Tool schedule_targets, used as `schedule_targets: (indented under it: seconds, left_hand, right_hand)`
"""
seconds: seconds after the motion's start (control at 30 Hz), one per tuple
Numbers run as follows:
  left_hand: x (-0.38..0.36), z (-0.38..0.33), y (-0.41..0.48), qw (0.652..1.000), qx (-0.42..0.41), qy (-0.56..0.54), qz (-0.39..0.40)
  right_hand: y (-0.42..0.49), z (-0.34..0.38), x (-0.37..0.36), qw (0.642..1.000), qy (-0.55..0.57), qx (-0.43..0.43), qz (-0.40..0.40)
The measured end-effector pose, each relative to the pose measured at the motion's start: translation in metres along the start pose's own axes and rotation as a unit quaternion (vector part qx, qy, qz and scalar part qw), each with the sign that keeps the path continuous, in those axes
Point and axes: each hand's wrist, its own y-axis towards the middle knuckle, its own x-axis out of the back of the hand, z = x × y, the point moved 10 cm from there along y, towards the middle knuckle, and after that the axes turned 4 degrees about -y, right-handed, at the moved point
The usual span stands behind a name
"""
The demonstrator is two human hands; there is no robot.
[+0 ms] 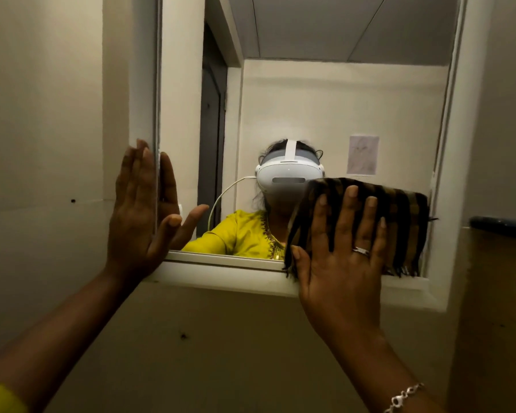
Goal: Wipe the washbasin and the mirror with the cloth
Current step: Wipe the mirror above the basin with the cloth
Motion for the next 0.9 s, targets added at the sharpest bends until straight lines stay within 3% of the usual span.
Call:
schedule_targets:
  seconds: [0.13,0.3,0.57,0.73,0.9]
  left_hand:
    - [-0.004,0.005,-0.002,1.0,-0.017,0.009,0.017]
    - [0.003,0.006,-0.002,0.986,0.04,-0.158,0.022]
    - [0.007,0.014,-0.006,0.955,0.077,-0.285,0.016]
    - [0.011,0.017,-0.005,0.951,0.074,-0.301,0.012]
    - [0.003,0.011,-0.007,0.967,0.079,-0.239,0.029]
  right_hand:
    - [0.005,0.056,-0.003,0.999,0.027,0.039,-0.004]
    - [0.011,0.118,-0.002,0.994,0.063,0.092,-0.002]
    - [0.01,0.17,-0.01,0.967,0.096,0.236,0.021]
    - [-0.005,0.174,-0.007,0.932,0.076,0.355,0.01]
    - [-0.024,0.161,0.005,0.914,0.117,0.388,-0.019]
